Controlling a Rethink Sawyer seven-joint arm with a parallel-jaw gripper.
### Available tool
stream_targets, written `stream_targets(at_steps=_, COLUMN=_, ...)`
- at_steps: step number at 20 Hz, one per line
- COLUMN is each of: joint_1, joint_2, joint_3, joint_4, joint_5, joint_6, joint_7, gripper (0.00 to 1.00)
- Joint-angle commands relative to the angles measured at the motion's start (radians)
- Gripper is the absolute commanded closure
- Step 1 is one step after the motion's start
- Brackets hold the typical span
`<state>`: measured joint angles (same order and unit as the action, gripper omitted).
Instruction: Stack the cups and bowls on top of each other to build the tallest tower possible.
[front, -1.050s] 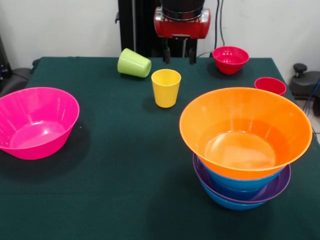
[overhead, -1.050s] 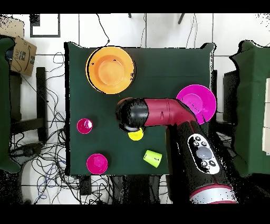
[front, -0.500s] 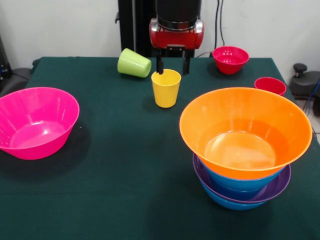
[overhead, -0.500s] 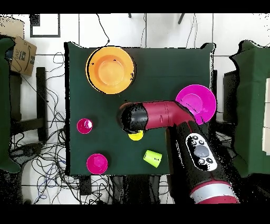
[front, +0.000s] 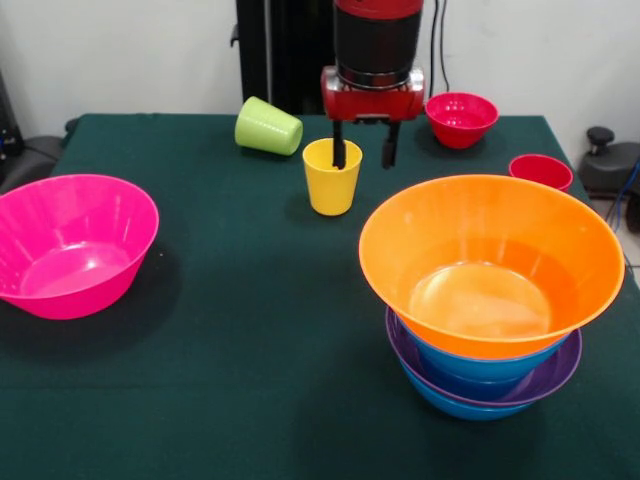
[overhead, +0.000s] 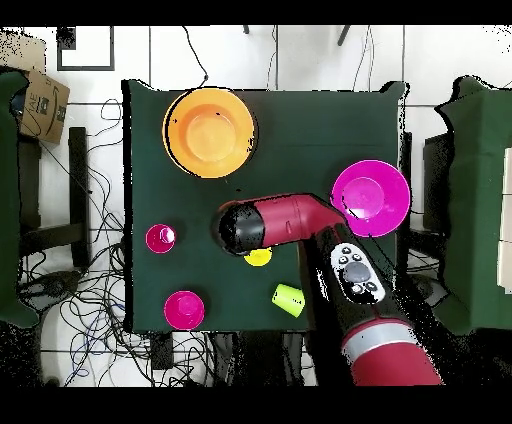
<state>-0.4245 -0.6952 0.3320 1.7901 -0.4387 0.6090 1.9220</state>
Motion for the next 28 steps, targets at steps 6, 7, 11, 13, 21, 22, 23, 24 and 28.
stream_targets(at_steps=6, joint_1=0.045, joint_2=0.044, joint_3=0.0, joint_4=-0.021, joint_5=-0.05, joint_6=-0.029, joint_7=0.007, gripper=0.0)
stream_targets(at_steps=7, joint_1=0.044, joint_2=0.042, joint_3=0.001, joint_4=-0.023, joint_5=-0.05, joint_6=-0.023, joint_7=0.002, gripper=0.0)
stream_targets(at_steps=11, joint_1=0.039, joint_2=0.038, joint_3=-0.006, joint_4=-0.023, joint_5=-0.056, joint_6=-0.012, joint_7=-0.007, gripper=0.0)
stream_targets(at_steps=13, joint_1=0.033, joint_2=0.034, joint_3=-0.008, joint_4=-0.021, joint_5=-0.059, joint_6=-0.007, joint_7=-0.016, gripper=0.0)
stream_targets(at_steps=21, joint_1=-0.012, joint_2=-0.038, joint_3=0.015, joint_4=0.044, joint_5=-0.033, joint_6=0.016, joint_7=-0.048, gripper=0.0)
stream_targets(at_steps=22, joint_1=-0.016, joint_2=-0.04, joint_3=0.02, joint_4=0.052, joint_5=-0.028, joint_6=0.017, joint_7=-0.048, gripper=0.0)
stream_targets(at_steps=23, joint_1=-0.025, joint_2=-0.044, joint_3=0.028, joint_4=0.073, joint_5=-0.019, joint_6=0.011, joint_7=-0.046, gripper=0.0)
stream_targets(at_steps=24, joint_1=-0.03, joint_2=-0.052, joint_3=0.032, joint_4=0.089, joint_5=-0.014, joint_6=0.009, joint_7=-0.043, gripper=0.0)
stream_targets(at_steps=28, joint_1=-0.048, joint_2=-0.077, joint_3=0.04, joint_4=0.14, joint_5=-0.002, joint_6=0.005, joint_7=-0.036, gripper=0.0)
